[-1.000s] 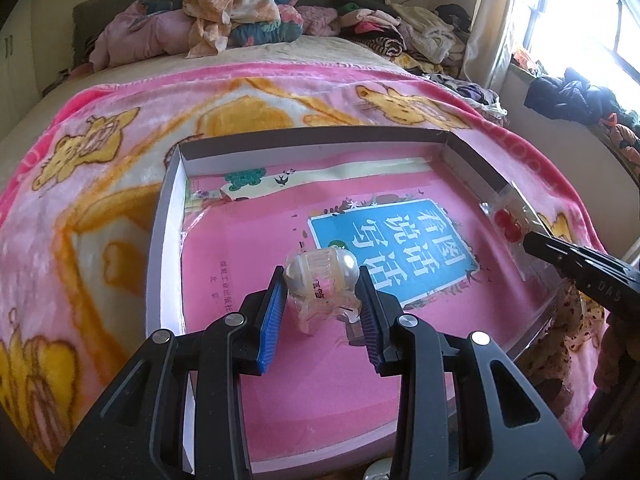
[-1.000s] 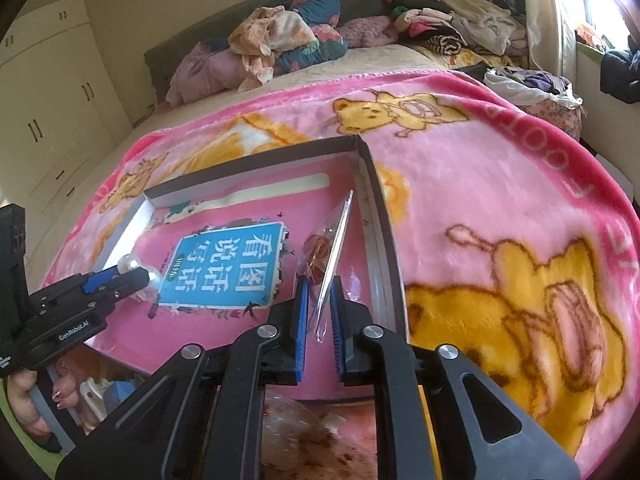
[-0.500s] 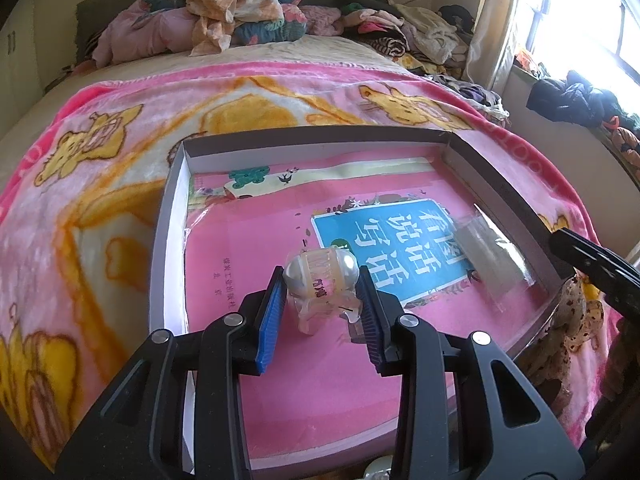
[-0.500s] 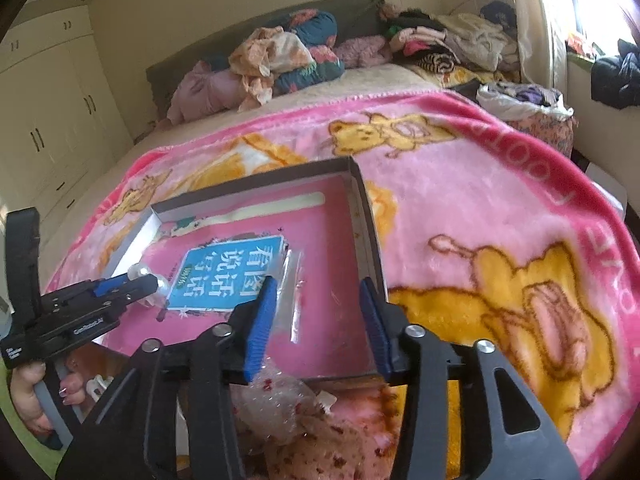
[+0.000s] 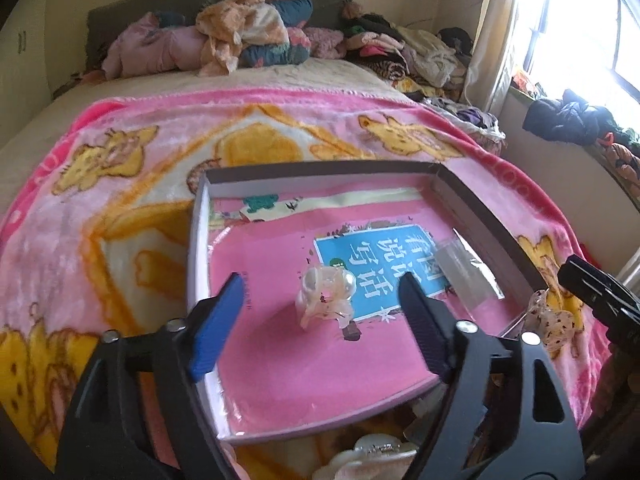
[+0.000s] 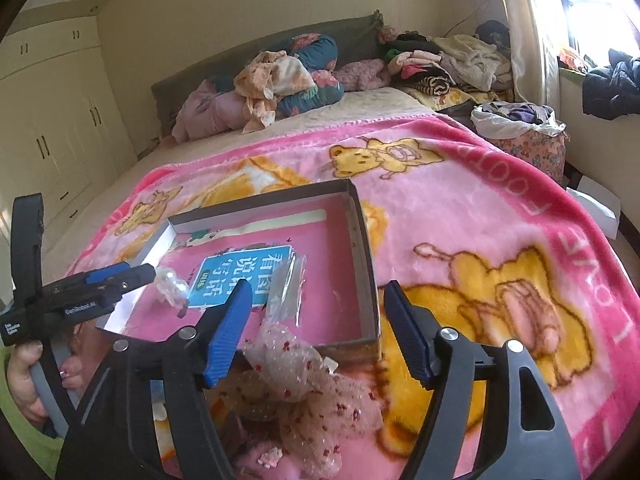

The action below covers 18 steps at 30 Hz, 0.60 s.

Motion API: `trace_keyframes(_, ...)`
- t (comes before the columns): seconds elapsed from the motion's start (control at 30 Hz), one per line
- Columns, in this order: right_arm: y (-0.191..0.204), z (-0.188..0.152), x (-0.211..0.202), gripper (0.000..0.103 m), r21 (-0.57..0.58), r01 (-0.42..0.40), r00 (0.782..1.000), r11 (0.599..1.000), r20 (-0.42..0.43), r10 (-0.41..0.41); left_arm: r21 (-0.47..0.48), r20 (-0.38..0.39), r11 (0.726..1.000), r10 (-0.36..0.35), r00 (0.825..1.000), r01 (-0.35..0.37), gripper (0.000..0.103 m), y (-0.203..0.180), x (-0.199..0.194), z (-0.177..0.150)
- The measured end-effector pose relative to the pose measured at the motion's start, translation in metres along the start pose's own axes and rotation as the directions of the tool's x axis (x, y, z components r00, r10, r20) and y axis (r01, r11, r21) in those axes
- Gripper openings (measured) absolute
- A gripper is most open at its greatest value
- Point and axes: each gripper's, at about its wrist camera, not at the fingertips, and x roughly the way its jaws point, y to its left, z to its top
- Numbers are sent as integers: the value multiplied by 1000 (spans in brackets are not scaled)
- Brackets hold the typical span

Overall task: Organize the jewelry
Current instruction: 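Withdraw both tools from the box toward the white clip and polka-dot bow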

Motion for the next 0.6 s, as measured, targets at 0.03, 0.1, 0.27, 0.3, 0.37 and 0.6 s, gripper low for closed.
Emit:
trace_keyframes(0.03, 0, -1, -2, 68, -1, -1, 1000, 1000, 1, 1, 0, 8, 1000, 0, 1000, 0, 79, 0, -3, 0)
trace_keyframes(0.1, 1, -3, -7, 68, -3, -3, 1000, 1000, 5, 3, -7, 25, 1000, -8, 1000, 8, 83, -1, -12, -1)
trace_keyframes(0.27, 5, -10, -19, 69, -13, -6, 1000, 1000, 9, 6, -9, 60, 1000, 1, 998, -1, 88, -3, -29, -5)
trace_keyframes(0.3, 6, -11, -21, 69, -15, -5, 1000, 1000, 11, 5, -11, 64, 1000, 5, 998, -5, 88, -3, -32, -6)
trace_keyframes(0.37, 7, -14, -25, 69, -13, -8, 1000, 1000, 12, 9, -16, 73, 1000, 12, 997, -11, 89, -3, -36, -8)
trace_keyframes(0.6, 11, -22, -36, 70, -18, -12, 1000, 1000, 16, 12, -33, 88, 999, 9, 996, -6, 89, 3, -51, -17)
